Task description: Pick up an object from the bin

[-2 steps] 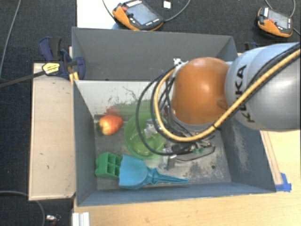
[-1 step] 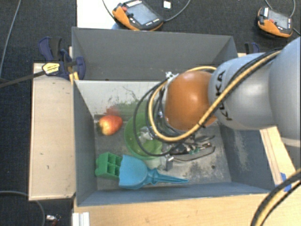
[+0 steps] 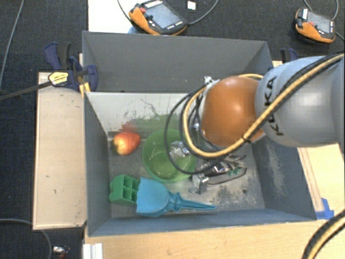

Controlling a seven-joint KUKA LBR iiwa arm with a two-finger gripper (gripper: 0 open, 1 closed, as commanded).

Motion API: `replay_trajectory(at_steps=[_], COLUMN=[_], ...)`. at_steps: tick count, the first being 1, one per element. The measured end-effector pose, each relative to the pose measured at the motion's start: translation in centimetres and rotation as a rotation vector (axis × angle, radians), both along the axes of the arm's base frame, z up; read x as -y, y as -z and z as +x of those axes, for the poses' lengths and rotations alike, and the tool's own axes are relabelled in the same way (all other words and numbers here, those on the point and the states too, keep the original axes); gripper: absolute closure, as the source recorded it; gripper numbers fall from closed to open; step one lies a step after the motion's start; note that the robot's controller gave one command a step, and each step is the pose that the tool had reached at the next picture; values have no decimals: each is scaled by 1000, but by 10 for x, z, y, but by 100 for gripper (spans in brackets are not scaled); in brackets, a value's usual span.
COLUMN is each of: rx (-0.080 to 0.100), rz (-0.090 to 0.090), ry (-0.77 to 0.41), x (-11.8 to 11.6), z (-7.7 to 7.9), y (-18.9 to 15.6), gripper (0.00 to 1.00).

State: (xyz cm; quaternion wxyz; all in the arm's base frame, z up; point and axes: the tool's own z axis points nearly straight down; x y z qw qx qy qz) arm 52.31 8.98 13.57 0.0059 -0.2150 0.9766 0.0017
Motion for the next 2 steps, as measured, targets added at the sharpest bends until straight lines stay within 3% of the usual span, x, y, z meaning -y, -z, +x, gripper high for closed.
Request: replay_trajectory(at_steps=[1, 2], rx=[7, 8], rz=[0, 1], ry=[-5, -88], x=[0, 28], z=[7, 22], y=[-1, -6], gripper=[0, 100])
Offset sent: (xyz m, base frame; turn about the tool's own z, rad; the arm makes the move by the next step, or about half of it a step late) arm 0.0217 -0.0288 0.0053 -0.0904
